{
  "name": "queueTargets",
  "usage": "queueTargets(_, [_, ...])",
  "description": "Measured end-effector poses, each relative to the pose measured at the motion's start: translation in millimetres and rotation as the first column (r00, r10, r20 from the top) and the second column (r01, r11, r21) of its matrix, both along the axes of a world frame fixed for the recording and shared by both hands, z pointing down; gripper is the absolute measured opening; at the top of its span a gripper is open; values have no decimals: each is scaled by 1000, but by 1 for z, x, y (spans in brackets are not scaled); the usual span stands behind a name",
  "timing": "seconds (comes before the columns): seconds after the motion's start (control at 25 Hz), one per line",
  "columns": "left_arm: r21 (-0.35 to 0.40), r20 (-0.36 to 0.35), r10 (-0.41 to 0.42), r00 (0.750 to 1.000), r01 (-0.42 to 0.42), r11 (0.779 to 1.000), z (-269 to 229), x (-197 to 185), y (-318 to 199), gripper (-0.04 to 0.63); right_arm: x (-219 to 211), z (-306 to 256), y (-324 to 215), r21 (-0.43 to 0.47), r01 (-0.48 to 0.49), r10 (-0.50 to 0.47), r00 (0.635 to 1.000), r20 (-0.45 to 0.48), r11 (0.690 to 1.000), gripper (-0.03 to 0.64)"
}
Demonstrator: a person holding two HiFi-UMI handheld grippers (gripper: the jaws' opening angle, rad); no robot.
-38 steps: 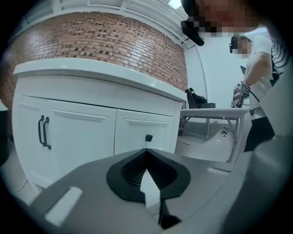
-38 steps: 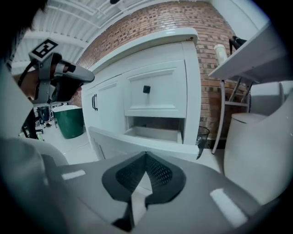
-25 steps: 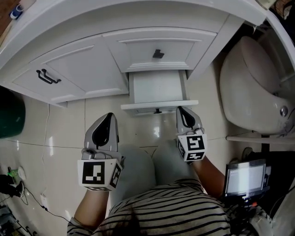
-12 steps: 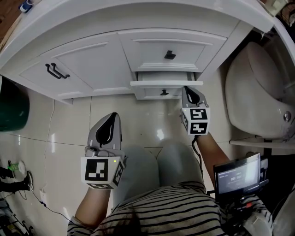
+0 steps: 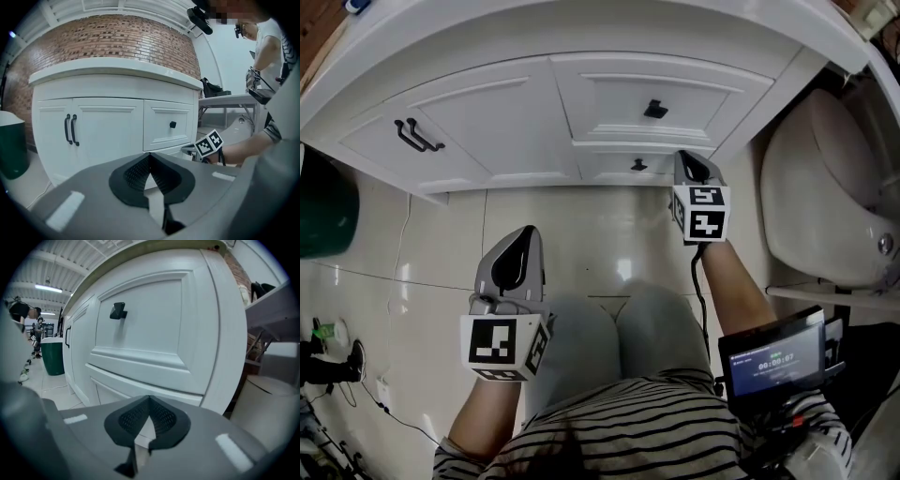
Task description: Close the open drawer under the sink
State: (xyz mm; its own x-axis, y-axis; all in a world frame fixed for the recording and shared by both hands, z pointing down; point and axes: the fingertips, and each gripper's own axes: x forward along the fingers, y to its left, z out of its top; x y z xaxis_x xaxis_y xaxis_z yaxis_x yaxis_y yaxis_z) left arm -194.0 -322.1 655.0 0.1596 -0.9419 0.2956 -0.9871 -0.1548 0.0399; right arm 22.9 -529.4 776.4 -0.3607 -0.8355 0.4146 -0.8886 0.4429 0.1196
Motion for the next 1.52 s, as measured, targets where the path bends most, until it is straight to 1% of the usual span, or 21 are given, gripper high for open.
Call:
queueTargets(0.16, [-16, -7, 13, 1000, -13, 1000, -1, 5, -6, 17, 2, 2, 3, -24, 4, -4, 1000, -2, 1000, 2])
queueTargets(0.24, [-41, -17, 20, 1000, -21, 999, -7, 9, -12, 17, 2, -9, 8, -55, -3, 3, 1000, 3, 998, 2])
queueTargets(0.32, [-79, -30, 41, 999, -43, 996, -22, 18, -12, 17, 4, -28, 26, -91, -2, 5, 1000, 26, 996, 2])
queueTargets(0.48, [-119, -48, 84, 995, -89, 989, -87, 42, -7, 17, 7, -92, 80, -159, 30, -25, 999, 36, 987, 2])
queueTargets(0.64, [-139, -58, 88, 994, -95, 986, -165, 54, 12, 17, 18, -186, 133, -157, 60, -60, 998, 5, 986, 2])
queueTargets(0.76, [-159, -70, 83, 994, -93, 983, -227, 58, 39, 17, 29, -264, 175, -159, 62, -60, 998, 18, 985, 2])
queueTargets(0.92, [-154, -82, 62, 995, -74, 985, -315, 63, 77, 17, 35, -359, 235, -140, 124, -127, 992, -12, 982, 2])
queueTargets(1.0, [-138, -73, 44, 996, -53, 989, -356, 63, 102, 17, 36, -401, 271, -146, 153, -153, 988, 9, 978, 2])
queueTargets(1.08, [-120, -49, 33, 998, -39, 992, -387, 64, 129, 16, 36, -436, 307, -148, 179, -174, 984, 41, 973, 2])
queueTargets(1.2, [-100, -35, 16, 999, -19, 995, -413, 66, 169, 17, 40, -472, 354, -122, 201, -193, 979, 70, 972, 2])
queueTargets(1.36, [-72, -15, -7, 1000, 6, 997, -429, 61, 223, 17, 44, -501, 401, -86, 174, -166, 981, 98, 981, 2])
queueTargets(1.4, [-63, -18, -12, 1000, 11, 998, -433, 58, 236, 17, 42, -507, 412, -78, 168, -159, 981, 107, 983, 2])
queueTargets(1.52, [-48, -60, -19, 998, 16, 999, -443, 55, 281, 17, 38, -524, 452, -57, 139, -131, 982, 133, 989, 2])
